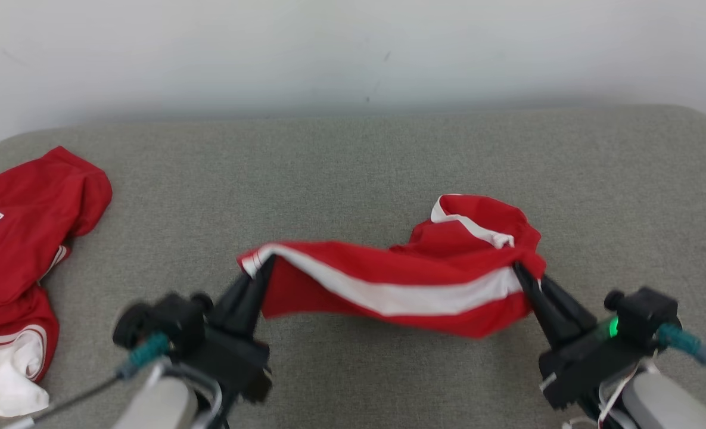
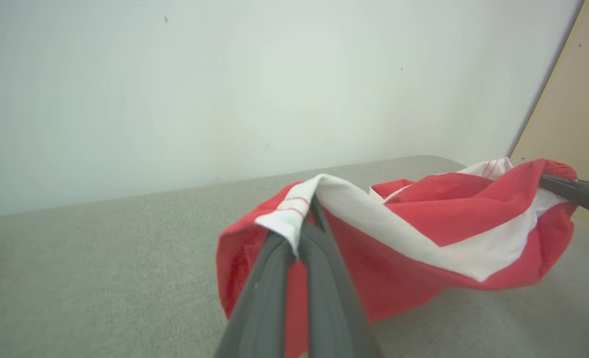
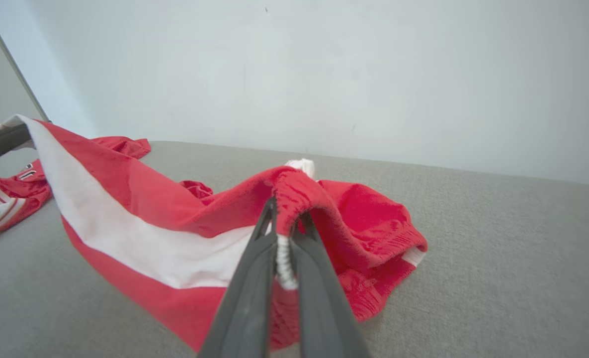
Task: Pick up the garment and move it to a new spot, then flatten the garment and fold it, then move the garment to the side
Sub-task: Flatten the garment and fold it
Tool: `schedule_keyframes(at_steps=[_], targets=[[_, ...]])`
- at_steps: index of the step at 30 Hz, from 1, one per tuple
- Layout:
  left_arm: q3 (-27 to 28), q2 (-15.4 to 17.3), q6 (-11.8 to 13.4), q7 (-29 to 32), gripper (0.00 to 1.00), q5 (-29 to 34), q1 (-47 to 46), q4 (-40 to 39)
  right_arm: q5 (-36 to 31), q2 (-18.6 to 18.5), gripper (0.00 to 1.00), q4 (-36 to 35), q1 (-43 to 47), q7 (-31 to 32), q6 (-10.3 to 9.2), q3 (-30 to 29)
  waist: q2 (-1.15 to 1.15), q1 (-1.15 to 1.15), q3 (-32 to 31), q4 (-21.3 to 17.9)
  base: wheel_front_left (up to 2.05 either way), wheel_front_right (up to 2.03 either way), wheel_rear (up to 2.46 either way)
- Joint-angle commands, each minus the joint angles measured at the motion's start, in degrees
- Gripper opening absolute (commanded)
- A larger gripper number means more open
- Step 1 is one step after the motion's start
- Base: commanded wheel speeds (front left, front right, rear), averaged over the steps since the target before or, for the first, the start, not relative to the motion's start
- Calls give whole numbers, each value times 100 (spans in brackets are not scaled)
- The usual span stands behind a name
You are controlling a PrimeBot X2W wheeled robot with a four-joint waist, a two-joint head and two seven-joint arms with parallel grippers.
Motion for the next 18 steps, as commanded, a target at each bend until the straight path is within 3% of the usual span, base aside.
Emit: schedule_keyframes(at_steps=[1, 7, 9, 16, 18], targets=[[-31, 89, 13, -18, 0, -40, -241, -16, 121, -12, 0, -51, -174, 0, -13, -1, 0, 0, 57, -34, 0, 0, 0], [-214, 464, 13, 311, 0, -584, -2064, -29, 833, -100, 0, -168, -1470, 224, -13, -95, 0, 0, 639, -165, 0, 0, 0], [-310, 617, 13, 759, 0, -1050, -3921, 204, 1327, -41, 0, 156, -3081, 557, -13, -282, 0, 0, 1447, -261, 0, 0, 0], [-622, 622, 13, 1021, 0, -1299, -6410, 1064, 1726, 173, 0, 1025, -5583, 1068, -13, -472, 0, 0, 2500, -344, 0, 0, 0], [-651, 606, 13, 981, 0, -1333, -6696, 1225, 1723, 211, 0, 1161, -5886, 1083, -13, -482, 0, 0, 2595, -349, 0, 0, 0]])
